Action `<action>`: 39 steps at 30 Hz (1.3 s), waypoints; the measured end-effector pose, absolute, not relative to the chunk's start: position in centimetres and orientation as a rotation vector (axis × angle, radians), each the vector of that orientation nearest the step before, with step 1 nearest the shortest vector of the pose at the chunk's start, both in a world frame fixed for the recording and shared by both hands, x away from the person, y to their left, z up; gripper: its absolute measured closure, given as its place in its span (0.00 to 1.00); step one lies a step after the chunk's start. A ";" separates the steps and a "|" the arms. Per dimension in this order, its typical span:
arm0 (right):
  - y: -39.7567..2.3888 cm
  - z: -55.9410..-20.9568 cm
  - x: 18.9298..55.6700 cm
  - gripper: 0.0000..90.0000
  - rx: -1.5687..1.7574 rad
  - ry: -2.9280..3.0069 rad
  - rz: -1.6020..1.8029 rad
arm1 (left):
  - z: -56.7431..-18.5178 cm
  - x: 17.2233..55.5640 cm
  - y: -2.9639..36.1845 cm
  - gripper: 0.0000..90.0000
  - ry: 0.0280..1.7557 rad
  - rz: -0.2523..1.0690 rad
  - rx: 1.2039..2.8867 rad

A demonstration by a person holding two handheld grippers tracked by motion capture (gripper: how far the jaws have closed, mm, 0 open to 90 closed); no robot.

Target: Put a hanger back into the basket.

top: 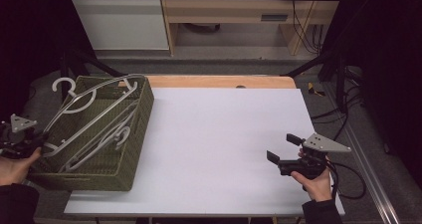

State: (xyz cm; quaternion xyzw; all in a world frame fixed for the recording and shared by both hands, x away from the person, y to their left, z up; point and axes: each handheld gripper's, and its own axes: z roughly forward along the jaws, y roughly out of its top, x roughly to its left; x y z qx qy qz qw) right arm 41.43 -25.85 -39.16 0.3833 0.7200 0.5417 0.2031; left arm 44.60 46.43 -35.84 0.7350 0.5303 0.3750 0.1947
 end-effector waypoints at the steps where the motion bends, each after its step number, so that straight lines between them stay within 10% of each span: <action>1: -25.8 -39.2 41.4 0.05 1.069 2.010 1.511 | -35.8 44.6 46.4 0.92 1.488 1.051 2.060; 13: -25.7 -39.2 41.5 0.05 1.063 2.017 1.511 | -36.0 43.9 45.5 0.92 1.494 1.157 2.065; 39: -25.5 -39.4 41.6 0.05 1.070 2.026 1.510 | -37.5 42.7 46.0 0.89 1.357 0.921 1.998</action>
